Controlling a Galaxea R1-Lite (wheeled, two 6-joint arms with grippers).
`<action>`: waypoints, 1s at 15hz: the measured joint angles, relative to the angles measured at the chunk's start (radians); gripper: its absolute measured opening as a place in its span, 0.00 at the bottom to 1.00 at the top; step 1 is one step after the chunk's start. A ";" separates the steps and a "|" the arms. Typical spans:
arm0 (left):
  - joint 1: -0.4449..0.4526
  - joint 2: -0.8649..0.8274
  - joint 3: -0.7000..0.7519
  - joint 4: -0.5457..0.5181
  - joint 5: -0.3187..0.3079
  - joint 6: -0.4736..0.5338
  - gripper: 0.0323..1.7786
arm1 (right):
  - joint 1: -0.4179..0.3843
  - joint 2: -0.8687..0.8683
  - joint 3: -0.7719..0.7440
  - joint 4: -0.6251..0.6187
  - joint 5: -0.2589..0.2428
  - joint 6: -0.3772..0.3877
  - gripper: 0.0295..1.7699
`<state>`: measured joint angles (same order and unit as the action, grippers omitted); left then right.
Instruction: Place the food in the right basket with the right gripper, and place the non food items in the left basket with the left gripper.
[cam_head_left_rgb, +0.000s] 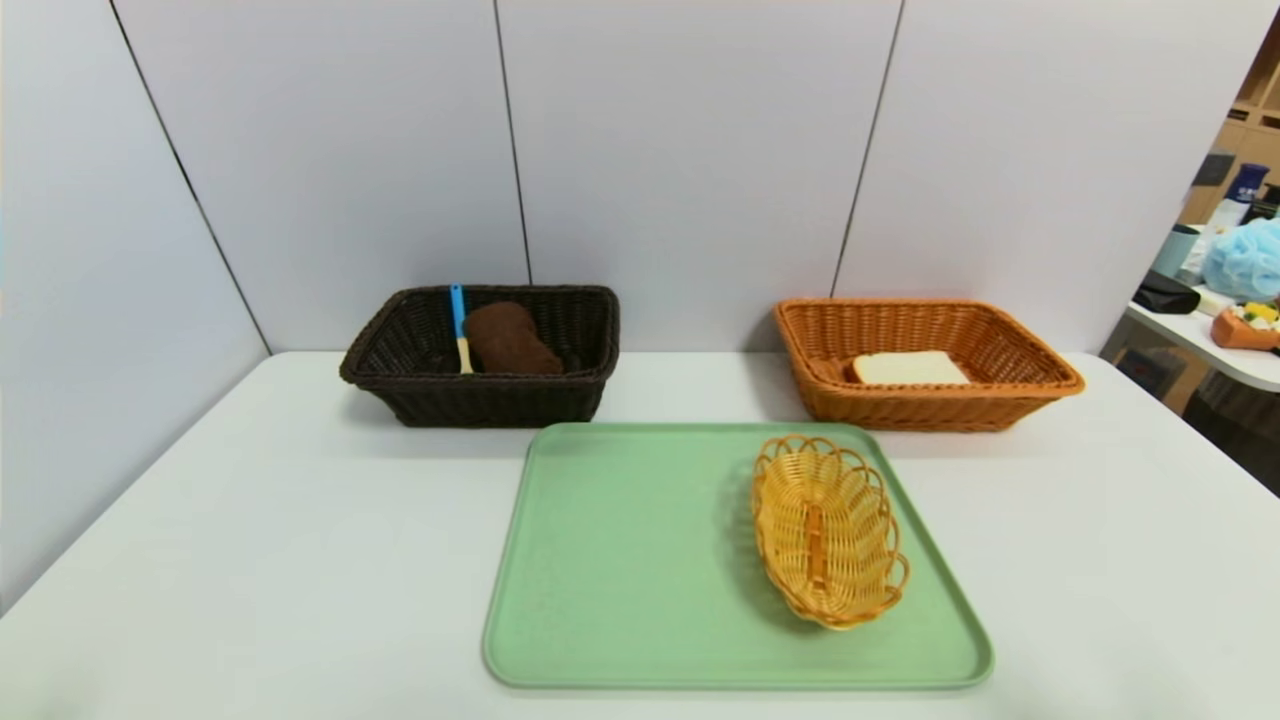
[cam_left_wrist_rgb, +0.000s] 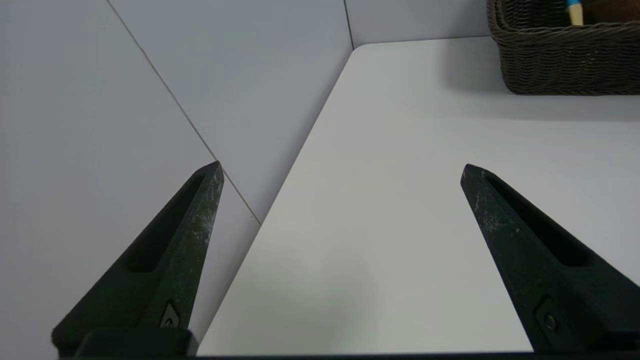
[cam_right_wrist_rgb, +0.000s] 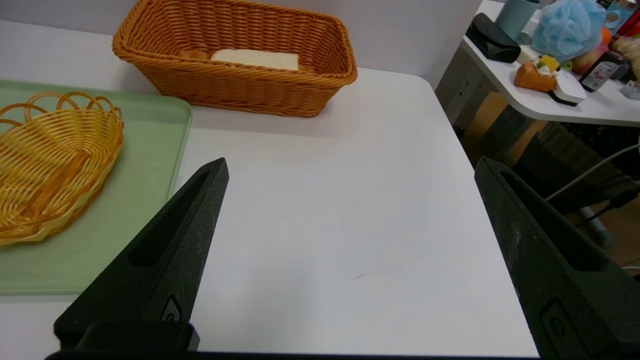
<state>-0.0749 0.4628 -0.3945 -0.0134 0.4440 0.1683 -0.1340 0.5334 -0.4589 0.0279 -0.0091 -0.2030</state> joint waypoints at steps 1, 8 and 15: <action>0.000 -0.034 0.022 0.002 -0.021 0.001 0.95 | 0.000 -0.039 0.003 0.029 0.002 -0.001 0.96; 0.000 -0.184 0.090 0.034 -0.100 -0.017 0.95 | 0.028 -0.234 -0.002 0.165 0.041 0.038 0.96; 0.000 -0.197 0.095 0.034 -0.073 -0.076 0.95 | 0.033 -0.253 0.017 0.171 0.107 0.040 0.96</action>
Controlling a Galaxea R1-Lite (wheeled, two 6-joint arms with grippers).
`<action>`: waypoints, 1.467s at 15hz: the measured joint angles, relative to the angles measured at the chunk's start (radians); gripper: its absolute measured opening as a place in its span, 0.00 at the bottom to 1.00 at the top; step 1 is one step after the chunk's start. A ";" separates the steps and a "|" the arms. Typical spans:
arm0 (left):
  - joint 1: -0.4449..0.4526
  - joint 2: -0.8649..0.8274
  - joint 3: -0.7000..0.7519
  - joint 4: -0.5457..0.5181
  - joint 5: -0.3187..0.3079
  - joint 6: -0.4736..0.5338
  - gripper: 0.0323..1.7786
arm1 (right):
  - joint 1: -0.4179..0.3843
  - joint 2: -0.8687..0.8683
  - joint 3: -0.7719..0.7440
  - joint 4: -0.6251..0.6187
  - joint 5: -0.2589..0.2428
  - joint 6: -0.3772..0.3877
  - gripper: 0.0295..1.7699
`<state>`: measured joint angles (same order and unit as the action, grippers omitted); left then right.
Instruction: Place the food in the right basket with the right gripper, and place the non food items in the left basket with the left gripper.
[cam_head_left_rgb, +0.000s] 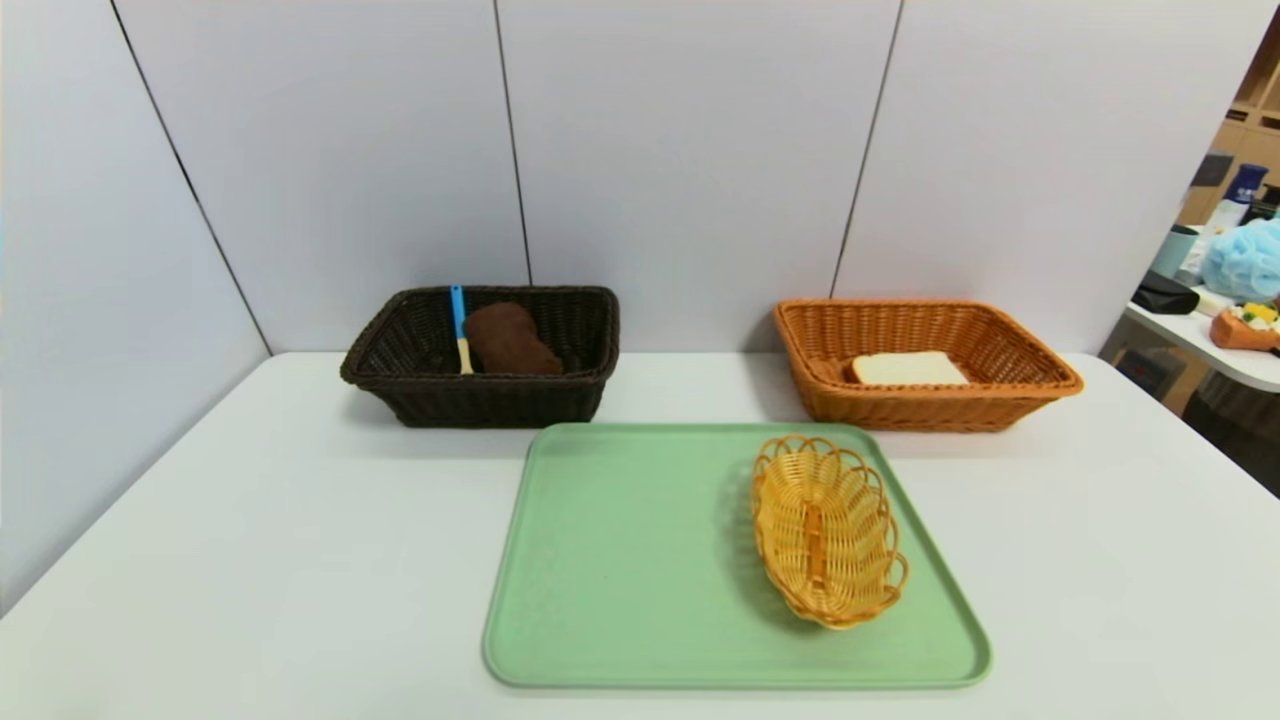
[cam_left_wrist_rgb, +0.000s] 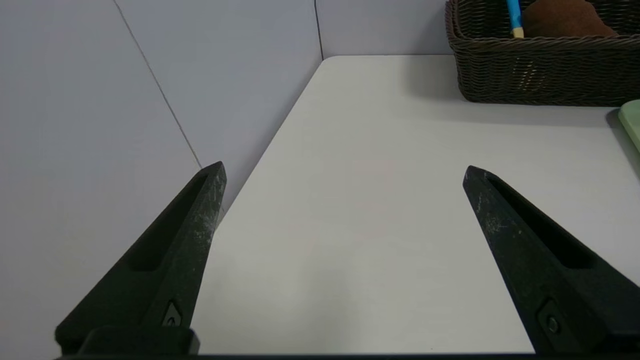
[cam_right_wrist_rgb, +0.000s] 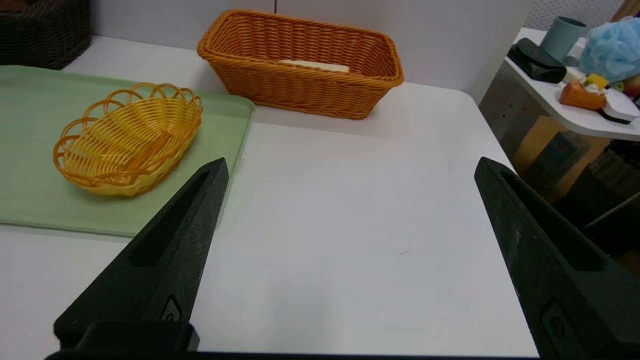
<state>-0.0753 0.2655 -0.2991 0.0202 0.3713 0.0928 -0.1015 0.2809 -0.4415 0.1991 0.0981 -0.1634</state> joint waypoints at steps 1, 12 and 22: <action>0.000 -0.001 -0.001 0.001 0.024 0.003 0.95 | 0.001 -0.001 0.000 0.002 0.005 -0.001 0.96; 0.052 -0.151 0.051 0.084 0.032 0.017 0.95 | 0.189 0.000 0.022 -0.016 -0.172 0.020 0.96; 0.056 -0.265 0.081 0.155 -0.165 0.051 0.95 | 0.199 -0.001 0.175 -0.383 -0.278 0.037 0.96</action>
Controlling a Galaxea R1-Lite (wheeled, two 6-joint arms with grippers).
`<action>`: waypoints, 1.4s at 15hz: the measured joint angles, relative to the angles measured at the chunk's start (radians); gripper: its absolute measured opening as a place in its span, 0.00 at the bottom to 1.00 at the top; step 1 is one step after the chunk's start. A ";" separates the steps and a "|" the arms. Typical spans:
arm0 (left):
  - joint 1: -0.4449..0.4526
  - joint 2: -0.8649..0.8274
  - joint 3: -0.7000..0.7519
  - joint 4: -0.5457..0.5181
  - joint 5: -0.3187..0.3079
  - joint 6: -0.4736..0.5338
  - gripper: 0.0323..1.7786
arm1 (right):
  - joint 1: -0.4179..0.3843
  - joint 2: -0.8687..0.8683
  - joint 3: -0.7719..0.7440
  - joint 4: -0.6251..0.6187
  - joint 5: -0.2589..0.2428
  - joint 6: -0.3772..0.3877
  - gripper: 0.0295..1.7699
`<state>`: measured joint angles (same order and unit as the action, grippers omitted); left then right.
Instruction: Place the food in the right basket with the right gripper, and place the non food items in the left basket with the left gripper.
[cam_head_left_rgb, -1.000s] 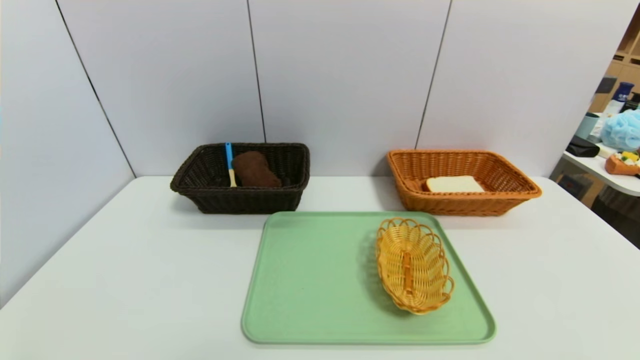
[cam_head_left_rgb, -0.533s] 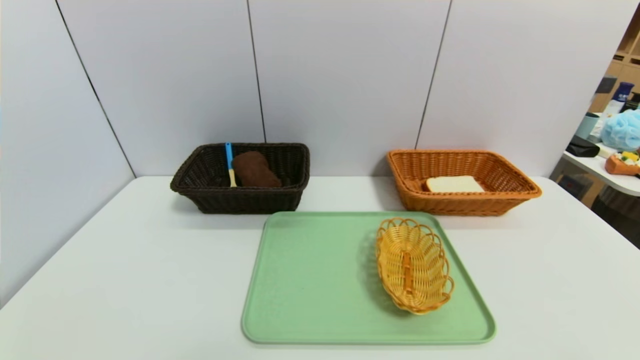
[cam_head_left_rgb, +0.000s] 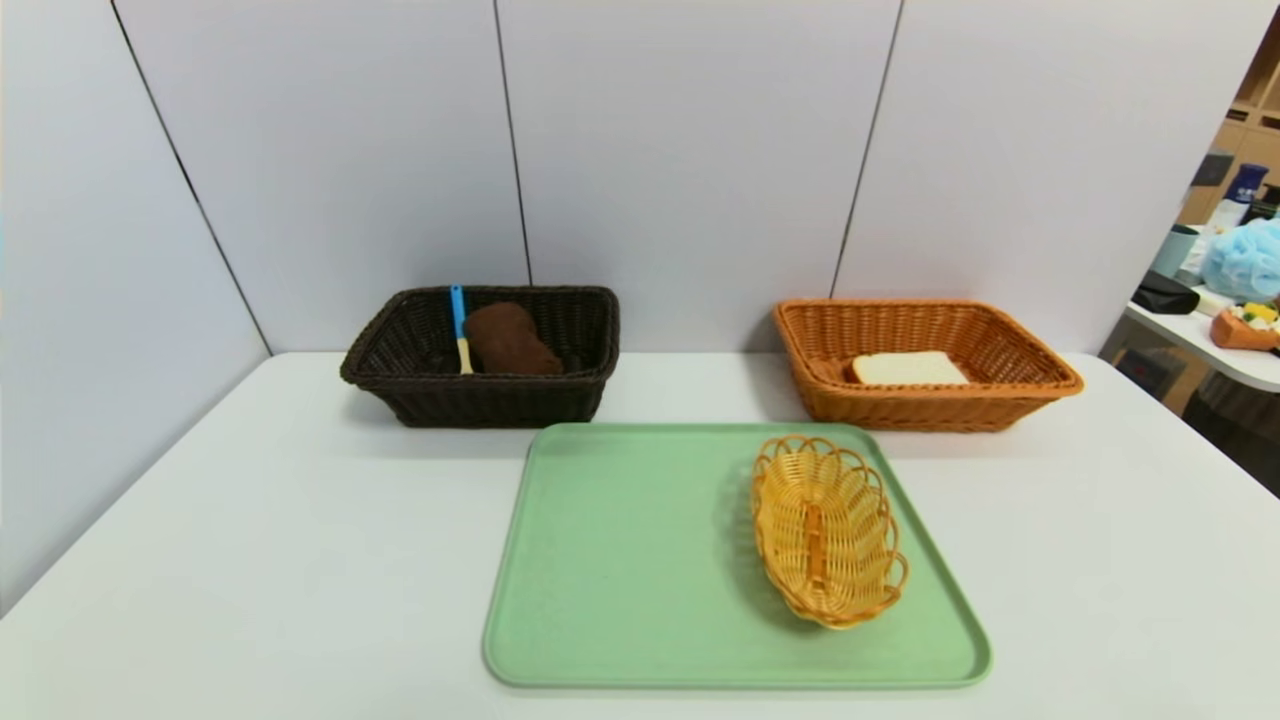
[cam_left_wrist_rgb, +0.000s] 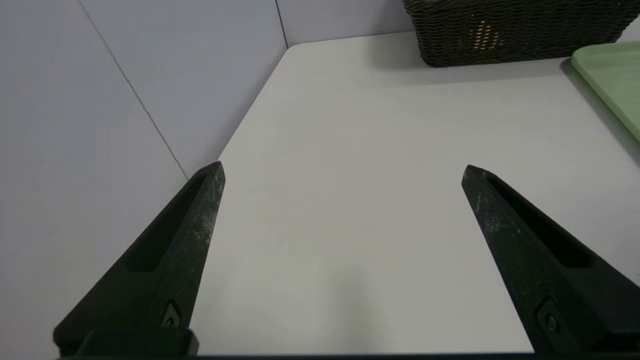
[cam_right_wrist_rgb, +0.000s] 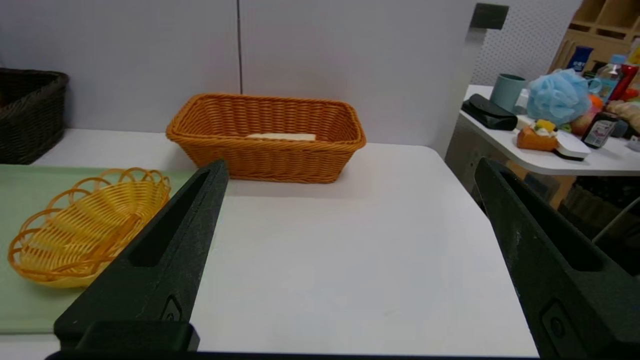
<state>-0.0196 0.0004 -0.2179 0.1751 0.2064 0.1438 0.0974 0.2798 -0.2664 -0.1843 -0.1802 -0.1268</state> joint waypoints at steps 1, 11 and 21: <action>0.000 0.000 0.002 -0.004 -0.002 -0.002 0.95 | 0.000 0.000 0.012 -0.006 0.014 -0.001 0.96; 0.000 -0.001 0.035 -0.016 -0.047 0.002 0.95 | -0.046 -0.015 0.149 -0.046 0.176 0.020 0.96; 0.000 -0.001 0.155 -0.313 -0.108 -0.002 0.95 | -0.095 -0.257 0.214 -0.029 0.173 -0.076 0.96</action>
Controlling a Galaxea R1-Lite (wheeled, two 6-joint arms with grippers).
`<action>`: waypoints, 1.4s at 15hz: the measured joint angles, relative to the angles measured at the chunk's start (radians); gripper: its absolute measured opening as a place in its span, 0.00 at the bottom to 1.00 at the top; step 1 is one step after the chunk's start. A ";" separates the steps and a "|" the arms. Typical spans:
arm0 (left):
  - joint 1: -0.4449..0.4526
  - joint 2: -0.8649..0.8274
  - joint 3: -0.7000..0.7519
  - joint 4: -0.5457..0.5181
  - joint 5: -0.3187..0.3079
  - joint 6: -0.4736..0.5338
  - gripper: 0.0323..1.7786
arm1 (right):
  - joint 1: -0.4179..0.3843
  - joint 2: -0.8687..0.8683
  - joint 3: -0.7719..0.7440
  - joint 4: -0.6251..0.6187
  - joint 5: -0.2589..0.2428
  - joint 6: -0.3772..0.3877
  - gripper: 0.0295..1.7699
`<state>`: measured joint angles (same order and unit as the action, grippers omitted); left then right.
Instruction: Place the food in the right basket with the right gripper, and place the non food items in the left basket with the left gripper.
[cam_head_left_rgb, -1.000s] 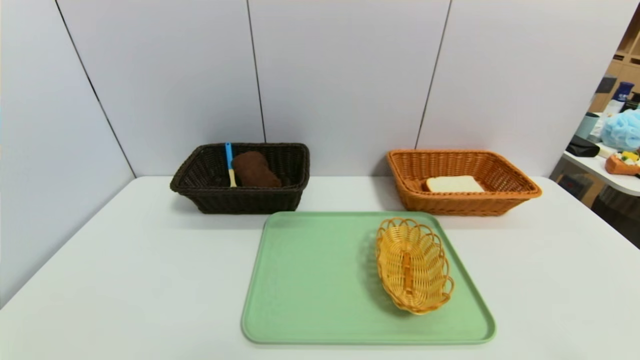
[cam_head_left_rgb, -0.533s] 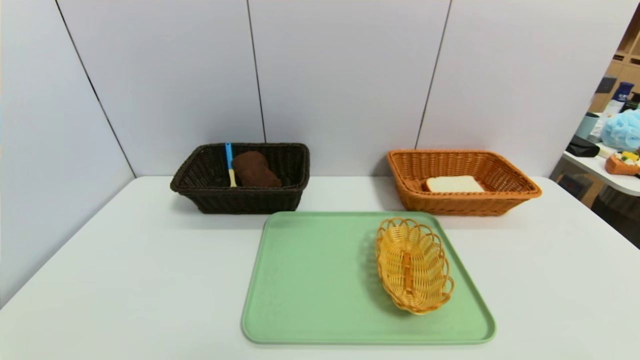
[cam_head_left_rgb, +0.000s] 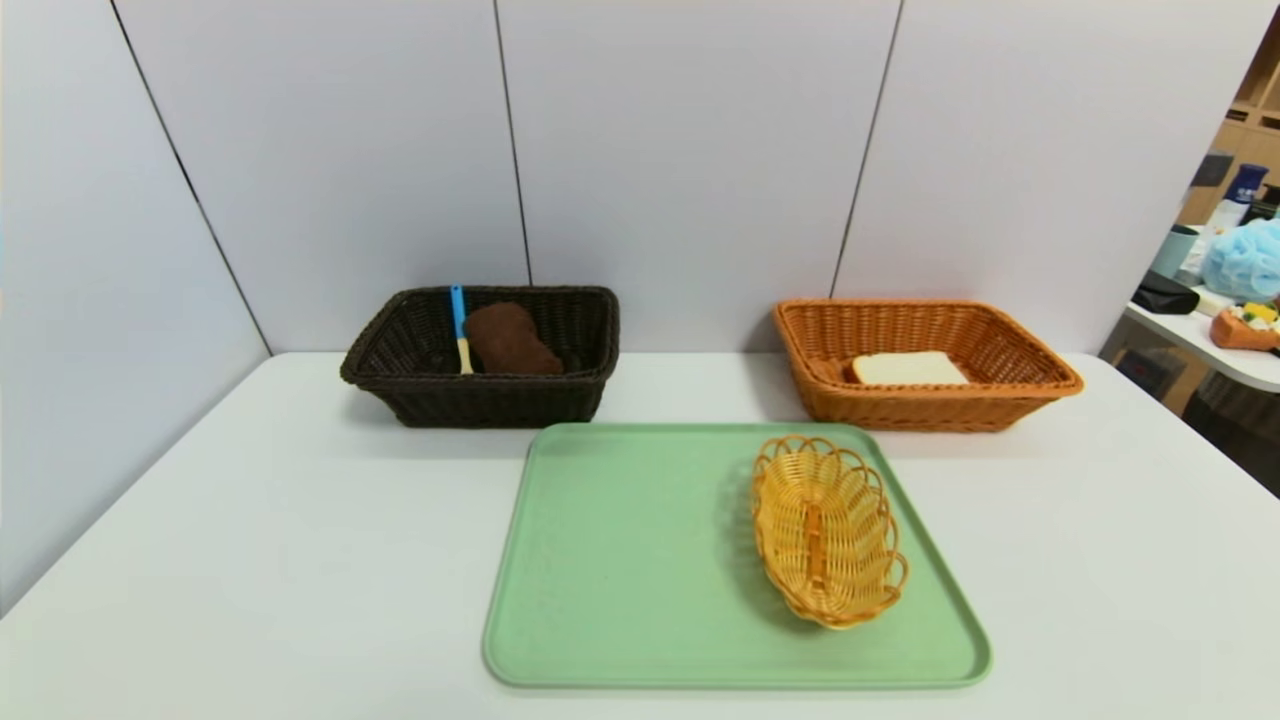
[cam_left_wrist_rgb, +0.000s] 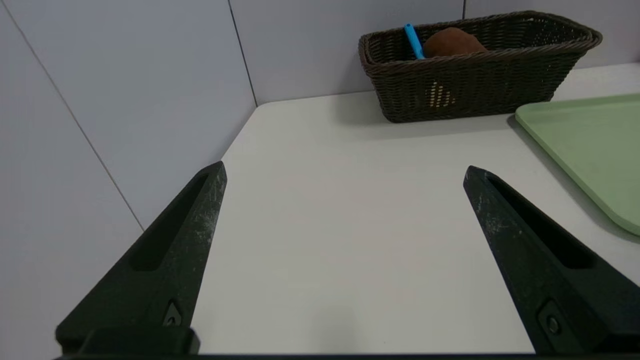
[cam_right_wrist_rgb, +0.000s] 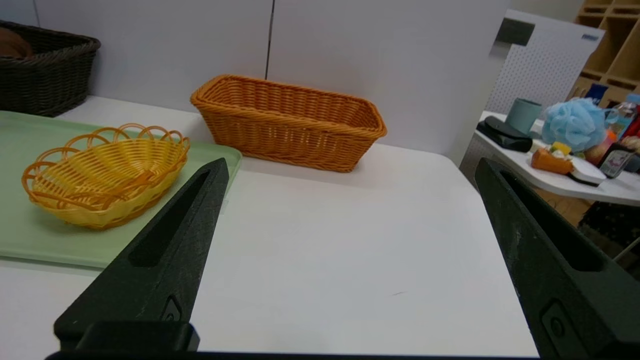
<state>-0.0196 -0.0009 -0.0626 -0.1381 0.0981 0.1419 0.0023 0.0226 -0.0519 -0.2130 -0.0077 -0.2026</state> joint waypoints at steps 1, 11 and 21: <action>0.000 0.000 0.030 -0.071 -0.003 -0.001 0.95 | 0.000 -0.007 0.026 -0.036 0.001 -0.007 0.96; 0.000 0.000 0.063 0.086 -0.081 -0.091 0.95 | 0.001 -0.022 0.051 0.221 0.044 0.108 0.96; 0.000 0.000 0.063 0.134 -0.068 -0.228 0.95 | 0.001 -0.023 0.051 0.221 0.020 0.211 0.96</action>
<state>-0.0191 -0.0009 0.0000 -0.0038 0.0298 -0.0864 0.0032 0.0000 -0.0013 0.0077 0.0128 0.0089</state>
